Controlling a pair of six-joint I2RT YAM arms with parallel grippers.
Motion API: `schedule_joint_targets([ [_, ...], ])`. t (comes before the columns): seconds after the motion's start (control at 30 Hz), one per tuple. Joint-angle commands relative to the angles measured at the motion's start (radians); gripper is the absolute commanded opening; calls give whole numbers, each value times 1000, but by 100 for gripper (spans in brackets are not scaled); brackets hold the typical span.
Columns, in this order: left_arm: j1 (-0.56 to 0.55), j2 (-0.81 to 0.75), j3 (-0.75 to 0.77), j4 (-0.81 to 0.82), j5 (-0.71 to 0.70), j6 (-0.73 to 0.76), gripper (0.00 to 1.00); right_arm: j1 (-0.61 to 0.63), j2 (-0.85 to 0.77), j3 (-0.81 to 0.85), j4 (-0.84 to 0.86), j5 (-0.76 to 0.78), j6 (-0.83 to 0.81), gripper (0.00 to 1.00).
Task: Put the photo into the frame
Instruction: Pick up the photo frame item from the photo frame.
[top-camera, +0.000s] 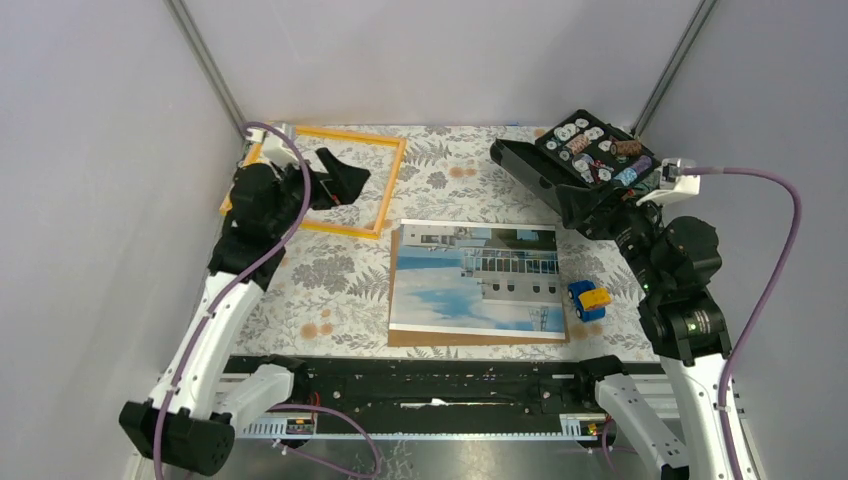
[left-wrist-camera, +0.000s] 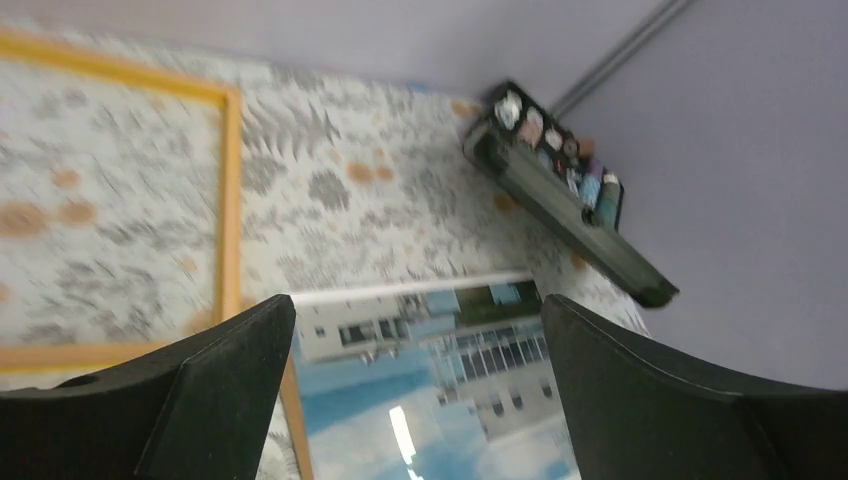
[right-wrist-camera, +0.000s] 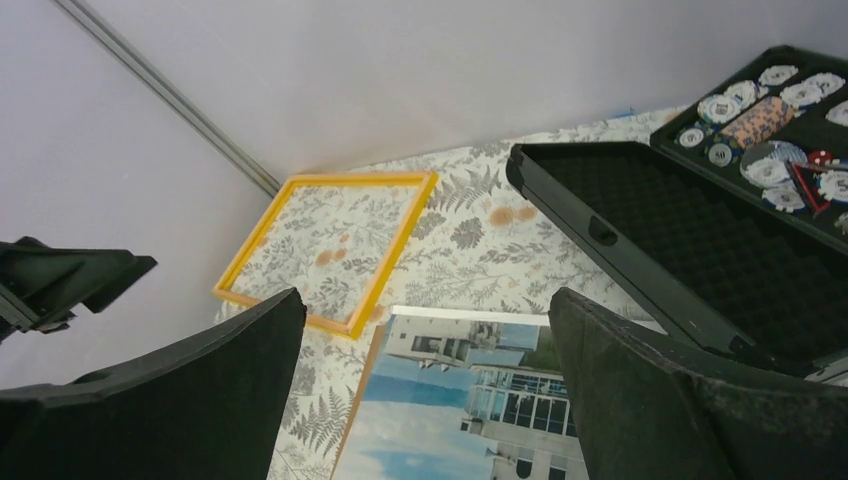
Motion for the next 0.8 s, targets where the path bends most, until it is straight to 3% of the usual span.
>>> schedule_joint_targets([
  [0.0,-52,69,-66,-52,94,-76,99,7,37,-31,-14,33,7,100],
  [0.13,-163,124,-140,-136,-40,-95,99,7,71,-76,-20,-33,-20,100],
  [0.23,-282,136,-221,-143,-158,-135,99,7,115,-93,-17,-211,-55,100],
  [0.33,-426,109,-315,-138,-326,-239,99,12,146,-153,67,-411,-26,100],
  [0.4,-492,70,-387,-119,-397,-342,99,45,179,-185,93,-459,3,100],
  [0.6,-537,-21,-585,20,-374,-504,99,233,354,-205,14,-329,23,100],
  [0.7,-537,38,-571,39,-346,-498,99,248,423,-244,-2,-219,76,100],
  [0.77,-537,79,-548,39,-332,-487,99,247,431,-285,-5,-59,125,100],
])
